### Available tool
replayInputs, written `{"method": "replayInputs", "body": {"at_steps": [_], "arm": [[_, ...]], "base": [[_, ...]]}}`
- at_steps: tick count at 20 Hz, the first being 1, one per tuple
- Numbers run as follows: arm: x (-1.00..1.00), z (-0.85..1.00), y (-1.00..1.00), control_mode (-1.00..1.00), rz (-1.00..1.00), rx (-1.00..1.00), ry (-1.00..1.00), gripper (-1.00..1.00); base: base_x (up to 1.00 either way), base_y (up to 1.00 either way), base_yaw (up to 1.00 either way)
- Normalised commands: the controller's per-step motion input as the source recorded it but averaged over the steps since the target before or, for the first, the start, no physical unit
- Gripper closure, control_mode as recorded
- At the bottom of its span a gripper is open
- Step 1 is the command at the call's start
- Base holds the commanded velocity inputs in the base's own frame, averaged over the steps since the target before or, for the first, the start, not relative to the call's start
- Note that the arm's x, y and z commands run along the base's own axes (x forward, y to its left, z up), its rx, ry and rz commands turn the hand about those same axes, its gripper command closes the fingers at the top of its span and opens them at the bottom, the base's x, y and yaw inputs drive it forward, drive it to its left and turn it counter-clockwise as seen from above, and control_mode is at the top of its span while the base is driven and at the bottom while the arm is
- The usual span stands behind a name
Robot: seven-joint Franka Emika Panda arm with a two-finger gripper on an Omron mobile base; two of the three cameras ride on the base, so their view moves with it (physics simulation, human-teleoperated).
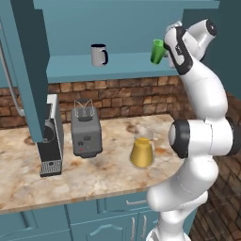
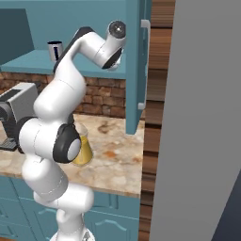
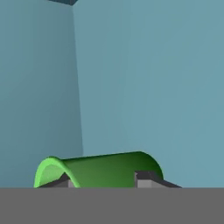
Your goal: There is a tray on the dining counter. Grab the cup, mug, and pitcher and place them on the tray. The pitcher may be placed next to the tray if it cannot fit the tray.
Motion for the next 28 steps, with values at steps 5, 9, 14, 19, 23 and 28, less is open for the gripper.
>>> {"method": "replayInputs", "body": {"at_steps": [5,9,14,19,23,28], "arm": [[-0.44,-0.11,0.0,-1.0,0.0,0.0,-0.01,1.0],[-0.78,0.0,0.0,-1.0,0.0,0.0,0.0,1.0],[-0.99,-0.02,0.01,-1.0,0.0,-0.02,0.0,1.0],[-1.0,-0.14,0.1,-1.0,0.0,-0.09,0.02,1.0],[-0.94,-0.06,0.09,-1.0,0.02,-0.12,0.15,1.0],[-0.77,-0.14,0.13,-1.0,0.04,-0.12,0.19,1.0]], "base": [[0.0,0.0,0.0],[0.0,0.0,0.0],[0.0,0.0,0.0],[0.0,0.0,0.0],[0.0,0.0,0.0],[0.0,0.0,0.0]]}}
